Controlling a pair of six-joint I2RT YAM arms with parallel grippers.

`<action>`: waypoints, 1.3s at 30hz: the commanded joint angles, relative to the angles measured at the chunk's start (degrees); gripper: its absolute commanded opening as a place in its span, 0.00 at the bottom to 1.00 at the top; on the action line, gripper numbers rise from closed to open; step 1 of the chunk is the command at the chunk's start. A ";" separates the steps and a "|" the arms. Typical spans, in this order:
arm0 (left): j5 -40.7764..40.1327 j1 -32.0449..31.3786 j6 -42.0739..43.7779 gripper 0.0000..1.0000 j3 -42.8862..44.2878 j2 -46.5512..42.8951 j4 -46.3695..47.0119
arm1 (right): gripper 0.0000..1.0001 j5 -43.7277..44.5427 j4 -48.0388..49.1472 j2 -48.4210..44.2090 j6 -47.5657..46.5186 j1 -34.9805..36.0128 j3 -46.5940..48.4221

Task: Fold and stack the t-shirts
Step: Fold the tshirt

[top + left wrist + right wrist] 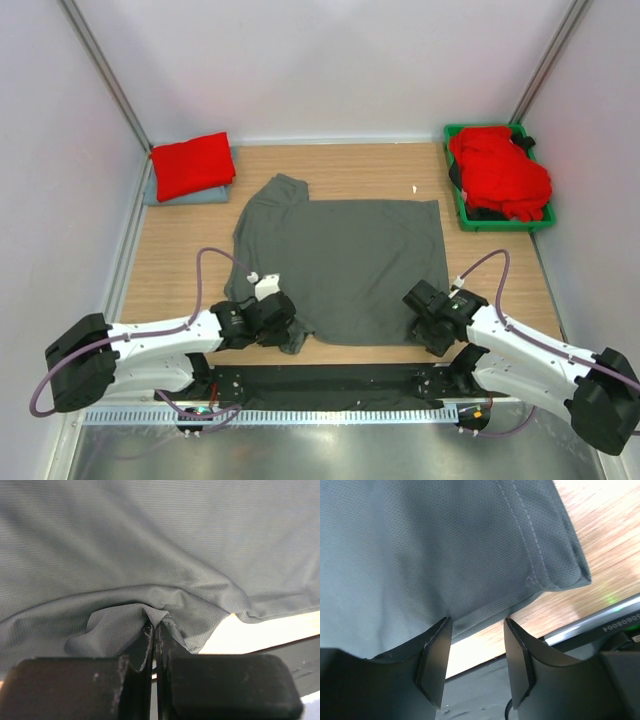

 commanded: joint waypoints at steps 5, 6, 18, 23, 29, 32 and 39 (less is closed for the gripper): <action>-0.87 3.15 1.98 0.00 -0.60 -6.17 -9.27 | 0.50 2.64 2.53 -4.21 4.50 0.28 -2.01; -1.05 3.50 1.98 0.00 -0.42 -7.48 -11.10 | 0.50 2.91 2.70 -5.09 4.51 0.37 -2.10; -9.47 9.21 -2.50 0.00 0.19 -18.47 -23.94 | 0.50 2.47 4.20 -3.96 4.16 0.46 -3.41; -15.10 14.13 -7.76 0.00 0.55 -27.61 -29.04 | 0.50 2.21 4.02 -4.66 4.50 0.63 -3.59; -20.47 14.93 -11.11 0.00 0.63 -34.20 -32.65 | 0.46 2.47 4.02 -5.27 5.03 0.72 -3.85; -20.56 15.02 -11.03 0.00 0.55 -34.48 -32.22 | 0.42 2.13 4.90 -5.19 5.12 0.72 -4.99; -20.39 15.02 -10.50 0.00 0.90 -32.46 -32.13 | 0.23 2.30 5.43 -5.71 4.68 0.90 -5.26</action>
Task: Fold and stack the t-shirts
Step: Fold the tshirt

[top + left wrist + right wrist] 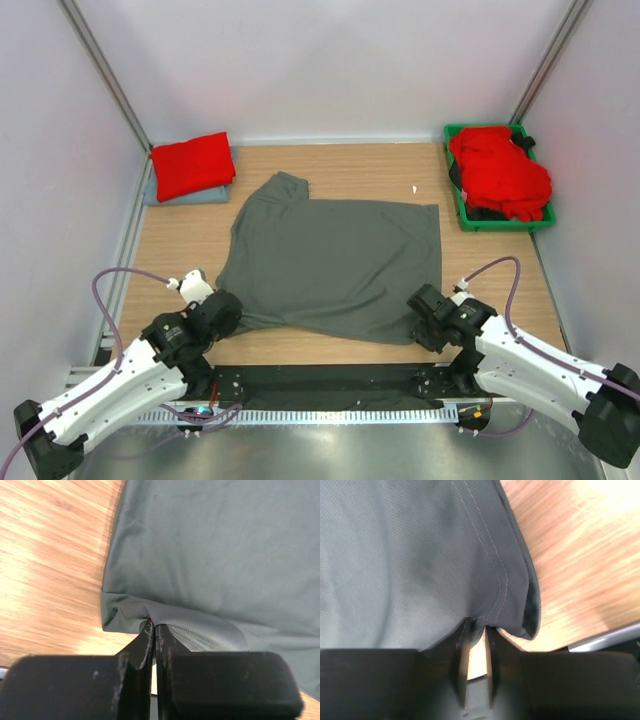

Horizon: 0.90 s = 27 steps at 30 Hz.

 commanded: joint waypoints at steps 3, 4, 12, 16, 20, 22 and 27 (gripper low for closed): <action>-2.48 0.29 -0.32 0.00 1.42 0.09 0.15 | 0.03 1.55 1.95 -0.82 0.92 0.35 -2.27; -1.96 0.29 0.21 0.00 1.34 0.17 0.68 | 0.01 1.29 2.04 -1.08 0.83 0.35 -2.35; 10.50 0.20 6.10 0.00 3.79 7.81 4.90 | 0.01 4.01 -3.84 -3.89 -4.35 0.35 5.54; 15.69 0.02 7.33 0.00 5.81 10.37 4.82 | 0.01 7.43 -10.51 -5.65 -6.46 0.35 10.64; 19.40 -0.41 9.18 0.00 8.63 13.44 2.79 | 0.01 10.59 -13.60 -7.94 -7.87 0.35 13.81; 21.59 -0.50 10.75 0.00 10.46 15.90 2.02 | 0.01 12.09 -14.65 -8.82 -8.74 0.35 14.86; 18.53 -0.59 14.19 0.00 17.93 21.00 -5.01 | 0.01 14.64 -14.84 -7.77 -11.03 0.35 18.12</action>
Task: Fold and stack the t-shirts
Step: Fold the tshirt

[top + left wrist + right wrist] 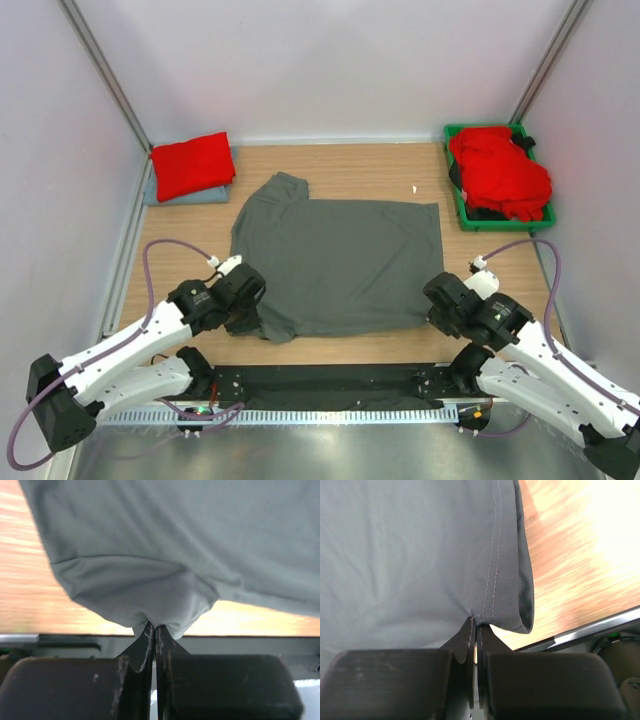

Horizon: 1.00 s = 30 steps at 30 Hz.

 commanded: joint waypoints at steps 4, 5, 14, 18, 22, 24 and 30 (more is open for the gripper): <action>-4.11 0.33 7.18 0.00 12.12 4.86 -9.10 | 0.01 7.45 0.16 4.39 -6.07 0.24 6.99; -4.11 0.85 8.76 0.00 13.26 5.83 -9.55 | 0.01 7.88 0.78 5.28 -6.79 0.24 8.04; -0.69 12.08 20.28 0.00 22.93 16.46 -8.50 | 0.01 7.81 8.25 18.54 -18.29 -3.79 13.93; -0.16 16.58 26.51 0.00 29.16 22.00 -8.68 | 0.01 1.75 13.86 21.62 -24.44 -10.21 14.46; 1.07 19.40 30.12 0.00 33.57 27.27 -8.06 | 0.01 -1.25 16.78 24.79 -28.49 -14.78 15.08; 1.60 20.71 31.10 0.00 35.49 30.78 -7.36 | 0.01 -1.78 17.74 26.46 -29.46 -15.93 16.13; 2.47 23.35 34.00 0.00 39.37 38.09 -5.78 | 0.01 -3.36 20.56 33.75 -32.02 -17.69 17.80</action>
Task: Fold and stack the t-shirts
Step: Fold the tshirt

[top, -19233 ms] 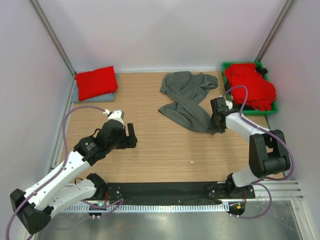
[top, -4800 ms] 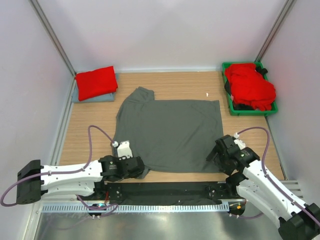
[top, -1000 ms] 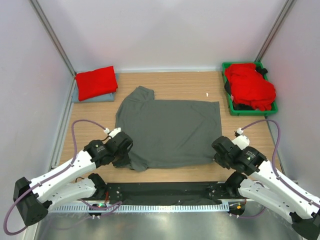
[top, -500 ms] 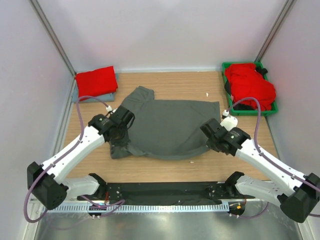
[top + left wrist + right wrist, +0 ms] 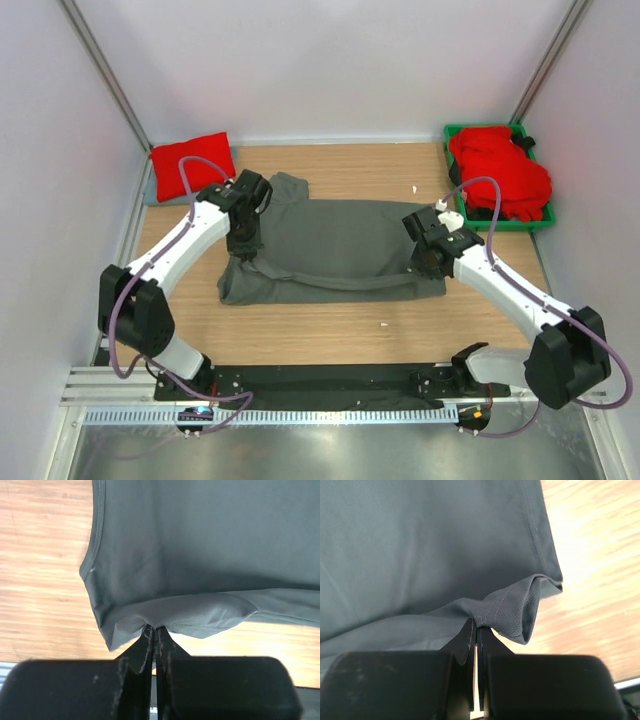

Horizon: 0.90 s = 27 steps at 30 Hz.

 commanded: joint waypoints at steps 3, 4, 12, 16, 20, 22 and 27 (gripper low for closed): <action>1.34 2.25 4.19 0.00 3.86 4.33 2.05 | 0.01 -0.92 4.30 3.69 -3.56 -1.87 2.70; 1.25 2.42 4.45 0.00 4.30 5.04 1.97 | 0.01 -0.83 4.65 4.13 -3.82 -2.22 2.70; -0.15 4.36 6.12 0.00 8.86 10.40 2.05 | 0.01 -1.44 6.67 8.26 -5.93 -6.44 3.32; 0.02 4.88 7.26 0.00 10.80 13.39 2.23 | 0.01 -2.14 7.55 10.11 -6.81 -7.67 3.32; -0.06 4.97 8.49 0.00 14.13 16.73 1.88 | 0.01 -2.85 8.87 11.43 -7.34 -8.55 2.79; -0.33 4.97 9.02 0.00 15.11 18.49 1.53 | 0.01 -3.11 9.49 12.22 -7.43 -8.90 2.61; -2.00 5.06 10.34 0.00 17.92 21.04 0.91 | 0.01 -3.46 10.80 13.89 -8.13 -9.78 2.61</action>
